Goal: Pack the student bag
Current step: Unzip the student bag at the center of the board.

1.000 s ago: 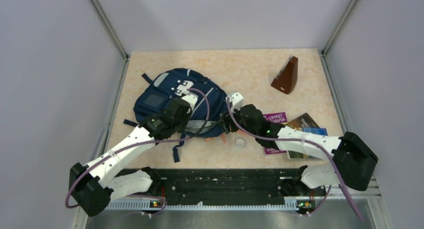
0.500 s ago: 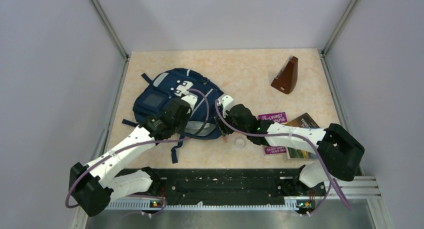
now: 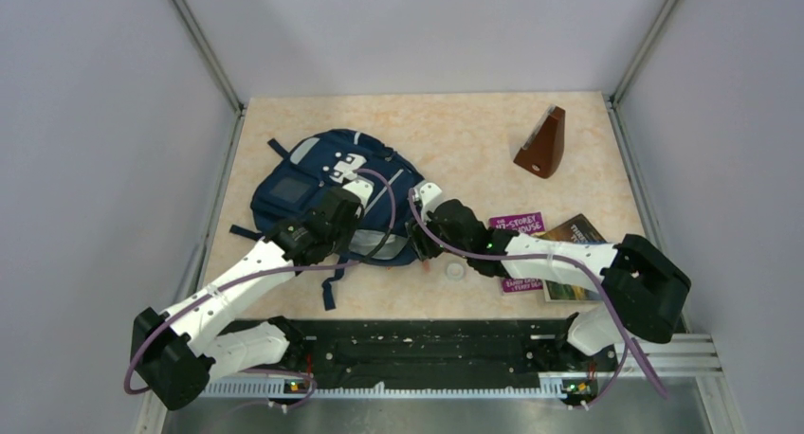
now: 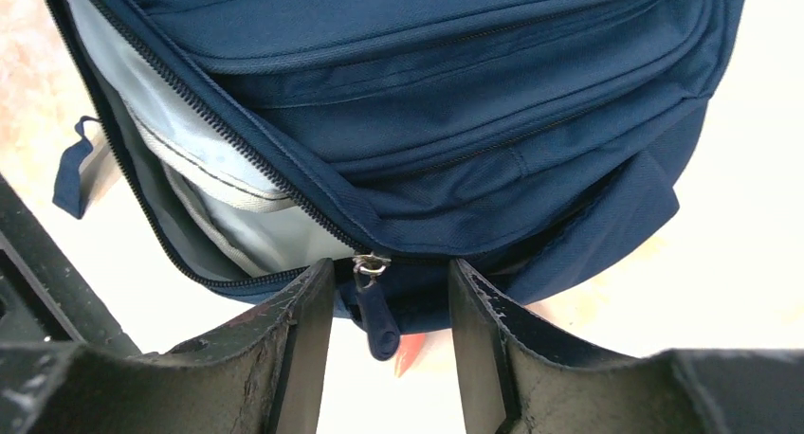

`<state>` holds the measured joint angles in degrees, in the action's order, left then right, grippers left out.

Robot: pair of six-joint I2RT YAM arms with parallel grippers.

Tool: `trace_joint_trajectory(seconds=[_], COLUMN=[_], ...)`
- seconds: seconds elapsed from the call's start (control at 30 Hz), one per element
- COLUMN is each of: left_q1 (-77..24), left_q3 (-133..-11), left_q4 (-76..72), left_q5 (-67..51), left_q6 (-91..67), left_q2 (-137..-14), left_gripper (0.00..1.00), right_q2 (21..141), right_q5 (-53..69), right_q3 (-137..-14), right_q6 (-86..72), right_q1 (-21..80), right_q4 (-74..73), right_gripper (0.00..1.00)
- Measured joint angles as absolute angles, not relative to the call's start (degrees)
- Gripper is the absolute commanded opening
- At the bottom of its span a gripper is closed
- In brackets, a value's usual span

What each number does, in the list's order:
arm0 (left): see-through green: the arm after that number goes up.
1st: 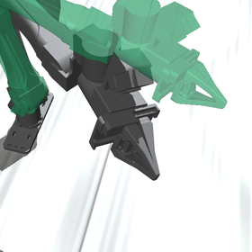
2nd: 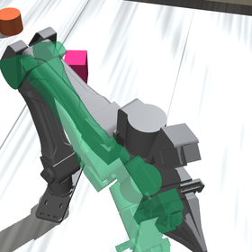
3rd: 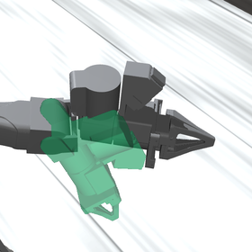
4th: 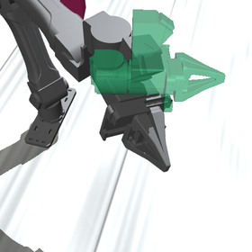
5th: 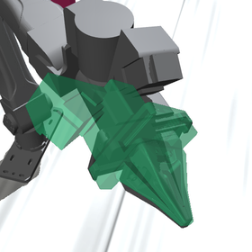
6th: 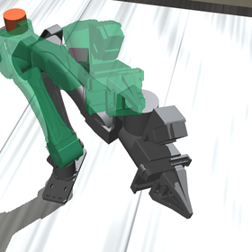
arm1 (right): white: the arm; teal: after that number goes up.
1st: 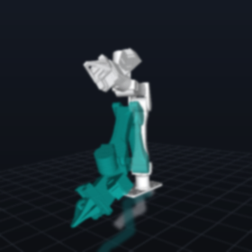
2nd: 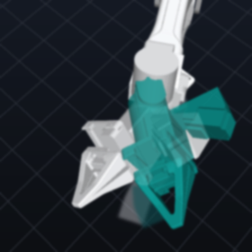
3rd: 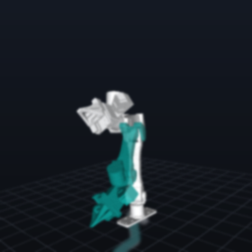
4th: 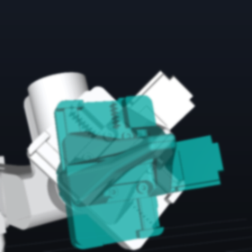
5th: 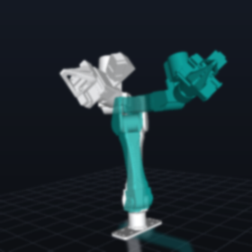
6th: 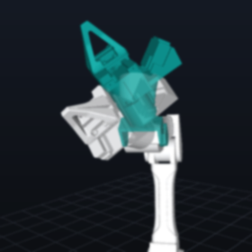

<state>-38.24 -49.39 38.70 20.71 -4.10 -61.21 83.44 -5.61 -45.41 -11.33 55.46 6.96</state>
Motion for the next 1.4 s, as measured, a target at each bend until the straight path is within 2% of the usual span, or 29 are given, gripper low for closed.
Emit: trace_joint_trajectory(seconds=[0.1, 0.17, 0.43, 0.53, 1.13, 1.4], left_q1=[-38.2, -38.2, -38.2, -38.2, -37.9, -31.3], left_q3=[-49.4, -49.4, -49.4, -49.4, -49.3, -49.3], left_q4=[38.7, 38.7, 38.7, 38.7, 38.7, 38.3], left_q5=[20.9, 20.9, 21.2, 22.1, 29.5, 28.9], left_q6=[-4.1, -4.1, -4.1, -4.1, -6.2, -8.4], left_q2=[-61.2, -61.2, -61.2, -61.2, -60.1, -55.0], left_gripper=[0.0, 0.0, 0.0, 0.0, 0.0, 0.0], right_q2=[83.4, 83.4, 83.4, 83.3, 81.7, 81.7], right_q5=[-4.4, -3.7, -2.9, -3.6, -10.9, -9.2], right_q3=[-45.4, -45.0, -44.6, -44.5, -43.5, -43.1], right_q6=[-12.1, -12.6, -14.2, -14.6, -18.3, -20.9], right_q1=[55.5, 55.5, 55.9, 55.9, 55.3, 52.3], right_q4=[7.2, 7.7, 8.1, 8.1, 8.2, 11.8], right_gripper=[0.47, 0.43, 0.07, 0.0, 0.0, 0.0])
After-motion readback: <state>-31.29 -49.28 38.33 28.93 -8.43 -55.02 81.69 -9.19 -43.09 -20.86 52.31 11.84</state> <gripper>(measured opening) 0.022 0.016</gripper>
